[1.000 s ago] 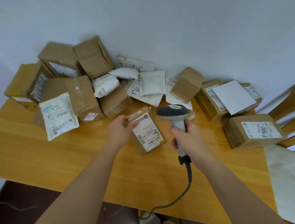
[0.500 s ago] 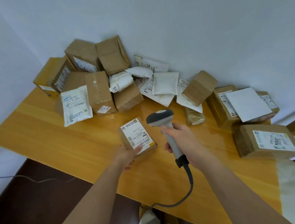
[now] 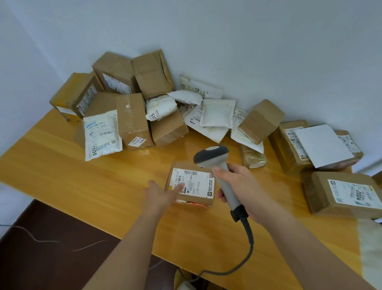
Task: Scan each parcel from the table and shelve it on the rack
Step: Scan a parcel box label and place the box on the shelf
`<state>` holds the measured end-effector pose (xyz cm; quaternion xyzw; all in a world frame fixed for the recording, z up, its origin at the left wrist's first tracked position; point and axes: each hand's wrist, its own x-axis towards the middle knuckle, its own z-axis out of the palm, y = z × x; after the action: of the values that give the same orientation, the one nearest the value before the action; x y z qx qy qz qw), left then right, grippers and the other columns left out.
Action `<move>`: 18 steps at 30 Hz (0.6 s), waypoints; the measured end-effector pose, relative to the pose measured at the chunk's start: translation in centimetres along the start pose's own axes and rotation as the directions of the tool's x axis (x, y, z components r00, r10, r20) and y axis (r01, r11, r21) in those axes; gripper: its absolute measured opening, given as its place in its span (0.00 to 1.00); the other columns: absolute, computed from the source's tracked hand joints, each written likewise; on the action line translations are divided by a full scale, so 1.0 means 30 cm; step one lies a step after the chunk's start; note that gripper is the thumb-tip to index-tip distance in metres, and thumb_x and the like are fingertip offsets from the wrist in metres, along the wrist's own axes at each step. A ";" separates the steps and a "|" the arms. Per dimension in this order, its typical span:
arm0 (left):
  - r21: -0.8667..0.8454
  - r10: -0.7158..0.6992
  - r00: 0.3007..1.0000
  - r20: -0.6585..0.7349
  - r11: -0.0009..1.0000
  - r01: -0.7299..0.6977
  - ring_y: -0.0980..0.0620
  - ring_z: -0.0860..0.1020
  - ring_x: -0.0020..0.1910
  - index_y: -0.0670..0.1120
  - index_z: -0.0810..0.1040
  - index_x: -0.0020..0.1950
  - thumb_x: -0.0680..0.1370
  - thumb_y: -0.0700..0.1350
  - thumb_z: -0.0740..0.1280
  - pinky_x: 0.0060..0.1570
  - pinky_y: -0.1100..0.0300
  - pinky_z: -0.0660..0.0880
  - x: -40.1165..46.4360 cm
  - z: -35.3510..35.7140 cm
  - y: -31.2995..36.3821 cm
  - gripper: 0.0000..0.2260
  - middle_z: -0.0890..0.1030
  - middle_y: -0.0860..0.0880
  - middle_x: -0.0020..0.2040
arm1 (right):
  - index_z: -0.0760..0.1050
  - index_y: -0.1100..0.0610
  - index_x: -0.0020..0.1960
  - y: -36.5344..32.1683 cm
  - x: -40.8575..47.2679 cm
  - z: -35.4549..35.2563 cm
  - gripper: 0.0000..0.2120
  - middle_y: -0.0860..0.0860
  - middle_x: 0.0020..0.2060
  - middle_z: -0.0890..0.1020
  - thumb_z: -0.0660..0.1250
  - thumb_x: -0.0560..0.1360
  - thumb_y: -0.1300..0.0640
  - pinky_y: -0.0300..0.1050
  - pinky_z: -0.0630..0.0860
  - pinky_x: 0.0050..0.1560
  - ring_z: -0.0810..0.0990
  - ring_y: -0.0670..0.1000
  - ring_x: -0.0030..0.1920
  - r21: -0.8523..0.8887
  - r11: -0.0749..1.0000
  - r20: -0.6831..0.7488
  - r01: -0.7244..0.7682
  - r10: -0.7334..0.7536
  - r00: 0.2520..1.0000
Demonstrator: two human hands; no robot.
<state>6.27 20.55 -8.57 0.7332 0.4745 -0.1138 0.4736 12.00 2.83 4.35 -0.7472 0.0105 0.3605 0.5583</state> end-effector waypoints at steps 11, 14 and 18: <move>-0.076 0.098 0.980 -0.176 0.991 -0.113 0.40 0.72 0.65 0.41 0.59 0.75 0.76 0.45 0.72 0.61 0.46 0.74 0.073 0.023 0.038 0.33 0.64 0.40 0.71 | 0.75 0.56 0.63 -0.031 -0.002 -0.043 0.12 0.55 0.39 0.78 0.62 0.82 0.54 0.40 0.75 0.32 0.78 0.48 0.30 0.002 1.000 0.059 -0.021 0.021 0.998; 0.022 0.063 0.997 -0.049 0.998 -0.062 0.42 0.73 0.64 0.41 0.65 0.69 0.68 0.56 0.77 0.59 0.49 0.74 0.042 0.071 0.016 0.38 0.72 0.43 0.65 | 0.75 0.57 0.62 -0.047 -0.009 -0.036 0.11 0.55 0.38 0.78 0.62 0.82 0.54 0.40 0.75 0.33 0.77 0.48 0.30 0.016 1.000 0.069 -0.015 0.014 0.998; -0.076 0.004 0.995 0.097 0.997 0.003 0.44 0.75 0.61 0.43 0.64 0.68 0.69 0.52 0.78 0.49 0.50 0.78 0.021 0.144 -0.023 0.35 0.75 0.46 0.63 | 0.77 0.57 0.54 -0.072 -0.042 -0.029 0.08 0.56 0.37 0.76 0.62 0.82 0.55 0.40 0.75 0.31 0.75 0.49 0.29 0.062 0.998 0.126 -0.001 -0.007 0.992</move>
<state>7.25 17.53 -11.63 0.7083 0.4549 -0.1309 0.5237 12.44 2.41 6.93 -0.7054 -0.0149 0.4056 0.5811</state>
